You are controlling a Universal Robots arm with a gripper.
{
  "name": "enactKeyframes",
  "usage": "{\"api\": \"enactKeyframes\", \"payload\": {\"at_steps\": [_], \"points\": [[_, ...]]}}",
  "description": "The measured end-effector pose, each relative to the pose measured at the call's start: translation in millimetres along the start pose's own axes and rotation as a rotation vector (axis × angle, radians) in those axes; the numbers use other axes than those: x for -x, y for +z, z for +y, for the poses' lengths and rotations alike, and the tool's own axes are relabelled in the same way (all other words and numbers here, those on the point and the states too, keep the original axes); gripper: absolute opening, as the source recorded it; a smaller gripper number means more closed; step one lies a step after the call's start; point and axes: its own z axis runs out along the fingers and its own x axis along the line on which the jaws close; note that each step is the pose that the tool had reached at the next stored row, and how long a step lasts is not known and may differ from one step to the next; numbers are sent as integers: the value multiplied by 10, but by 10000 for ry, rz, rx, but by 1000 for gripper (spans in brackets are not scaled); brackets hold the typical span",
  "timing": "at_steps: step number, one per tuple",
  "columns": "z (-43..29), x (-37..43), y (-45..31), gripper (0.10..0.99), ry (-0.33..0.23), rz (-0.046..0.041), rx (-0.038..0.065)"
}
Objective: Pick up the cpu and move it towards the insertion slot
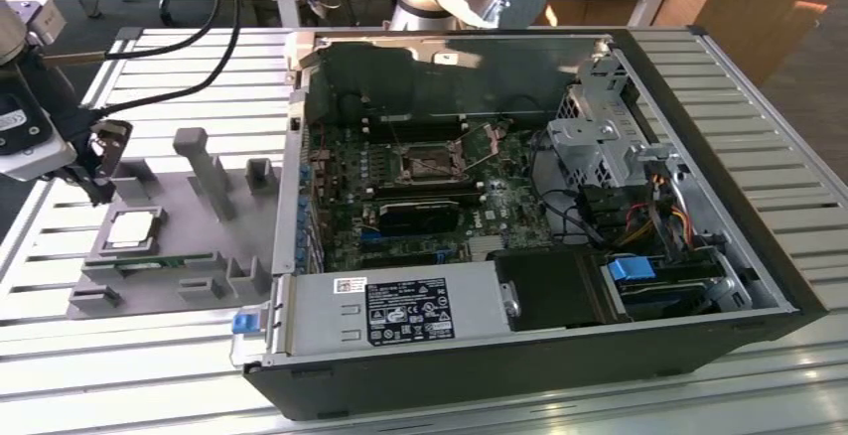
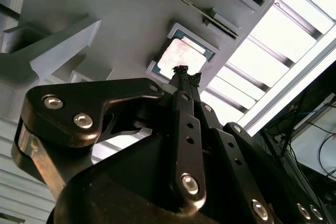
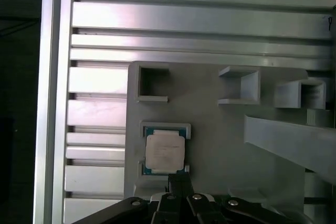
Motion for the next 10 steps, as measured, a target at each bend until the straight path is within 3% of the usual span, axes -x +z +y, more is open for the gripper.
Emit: {"api": "enactKeyframes", "payload": {"at_steps": [10], "points": [[-3, -9, 179, 102, 0, -9, 0]]}}
